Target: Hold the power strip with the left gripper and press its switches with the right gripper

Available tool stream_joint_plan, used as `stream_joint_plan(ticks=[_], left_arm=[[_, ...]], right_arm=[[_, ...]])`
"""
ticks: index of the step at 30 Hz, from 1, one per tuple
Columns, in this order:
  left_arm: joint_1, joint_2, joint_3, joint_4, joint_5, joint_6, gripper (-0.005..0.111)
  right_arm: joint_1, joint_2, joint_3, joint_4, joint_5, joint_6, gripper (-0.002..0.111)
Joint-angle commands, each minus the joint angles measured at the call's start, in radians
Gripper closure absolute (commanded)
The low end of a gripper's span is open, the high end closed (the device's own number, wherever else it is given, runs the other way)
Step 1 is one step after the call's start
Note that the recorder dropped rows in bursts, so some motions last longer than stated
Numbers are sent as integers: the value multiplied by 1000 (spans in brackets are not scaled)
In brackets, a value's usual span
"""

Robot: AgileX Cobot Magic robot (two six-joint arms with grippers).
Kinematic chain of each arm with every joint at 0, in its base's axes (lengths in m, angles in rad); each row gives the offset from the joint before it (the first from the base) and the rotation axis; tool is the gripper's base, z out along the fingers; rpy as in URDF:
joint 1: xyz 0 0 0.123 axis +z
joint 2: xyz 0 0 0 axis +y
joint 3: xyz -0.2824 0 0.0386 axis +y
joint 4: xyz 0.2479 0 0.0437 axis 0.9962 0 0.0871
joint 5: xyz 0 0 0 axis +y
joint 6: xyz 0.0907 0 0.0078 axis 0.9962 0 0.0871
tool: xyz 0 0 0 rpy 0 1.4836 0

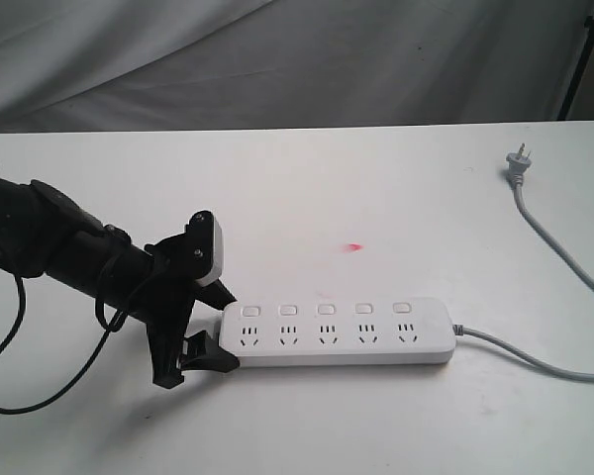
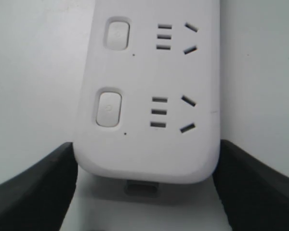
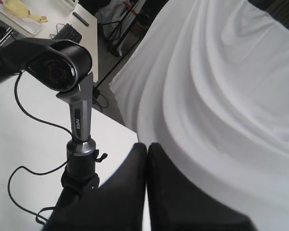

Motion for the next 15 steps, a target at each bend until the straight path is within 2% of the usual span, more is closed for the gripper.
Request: stream_joint_plan(ticks=[1, 4, 8, 15], left_arm=[[-5, 2, -4, -3, -12, 1, 107], [-5, 2, -4, -3, -12, 1, 107], [-5, 2, -4, -3, -12, 1, 107], [-5, 2, -4, -3, -12, 1, 107]], right_arm=[[2, -73, 3, 12, 3, -1, 108], [2, -113, 1, 10, 2, -1, 108], [2, -168, 1, -130, -141, 38, 108], [2, -246, 1, -589, -365, 650, 108]])
